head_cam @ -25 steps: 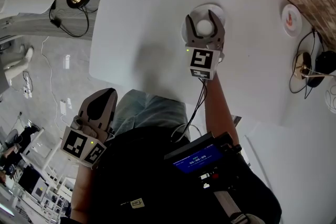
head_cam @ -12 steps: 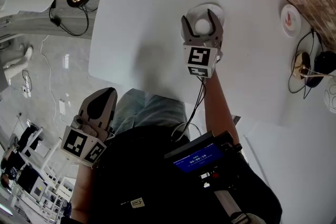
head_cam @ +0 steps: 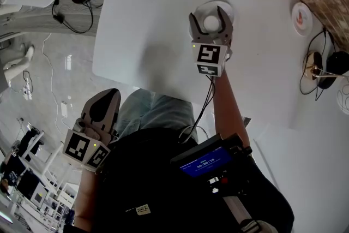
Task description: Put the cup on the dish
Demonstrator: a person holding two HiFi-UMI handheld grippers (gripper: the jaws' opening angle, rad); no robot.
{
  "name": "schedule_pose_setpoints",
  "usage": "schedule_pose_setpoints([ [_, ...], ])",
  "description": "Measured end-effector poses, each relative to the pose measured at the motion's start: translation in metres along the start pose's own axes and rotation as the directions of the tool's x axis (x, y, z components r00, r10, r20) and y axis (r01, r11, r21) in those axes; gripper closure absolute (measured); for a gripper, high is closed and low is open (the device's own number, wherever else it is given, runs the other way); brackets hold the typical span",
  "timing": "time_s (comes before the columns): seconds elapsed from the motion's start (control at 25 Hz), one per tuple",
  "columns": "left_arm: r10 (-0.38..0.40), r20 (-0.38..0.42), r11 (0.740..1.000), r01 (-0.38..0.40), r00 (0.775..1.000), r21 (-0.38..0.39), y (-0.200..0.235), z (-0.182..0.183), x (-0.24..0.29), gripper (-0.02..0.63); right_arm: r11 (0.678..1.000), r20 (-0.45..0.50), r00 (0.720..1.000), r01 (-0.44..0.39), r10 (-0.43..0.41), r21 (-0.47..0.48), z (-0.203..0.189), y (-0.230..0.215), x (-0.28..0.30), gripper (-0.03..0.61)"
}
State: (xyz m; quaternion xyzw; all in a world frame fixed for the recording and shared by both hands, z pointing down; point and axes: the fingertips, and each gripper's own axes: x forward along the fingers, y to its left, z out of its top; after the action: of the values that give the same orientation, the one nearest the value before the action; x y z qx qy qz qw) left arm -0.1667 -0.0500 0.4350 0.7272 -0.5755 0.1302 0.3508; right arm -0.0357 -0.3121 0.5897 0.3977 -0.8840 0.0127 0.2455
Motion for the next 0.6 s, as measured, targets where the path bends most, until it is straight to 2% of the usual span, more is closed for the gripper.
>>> schedule_pose_setpoints([
  [0.6, -0.006, 0.012, 1.0, 0.006, 1.0, 0.005, -0.008, 0.0006, -0.0007, 0.609, 1.0, -0.002, 1.0, -0.001, 0.001, 0.016, -0.0024, -0.0044, -0.0087, 0.233],
])
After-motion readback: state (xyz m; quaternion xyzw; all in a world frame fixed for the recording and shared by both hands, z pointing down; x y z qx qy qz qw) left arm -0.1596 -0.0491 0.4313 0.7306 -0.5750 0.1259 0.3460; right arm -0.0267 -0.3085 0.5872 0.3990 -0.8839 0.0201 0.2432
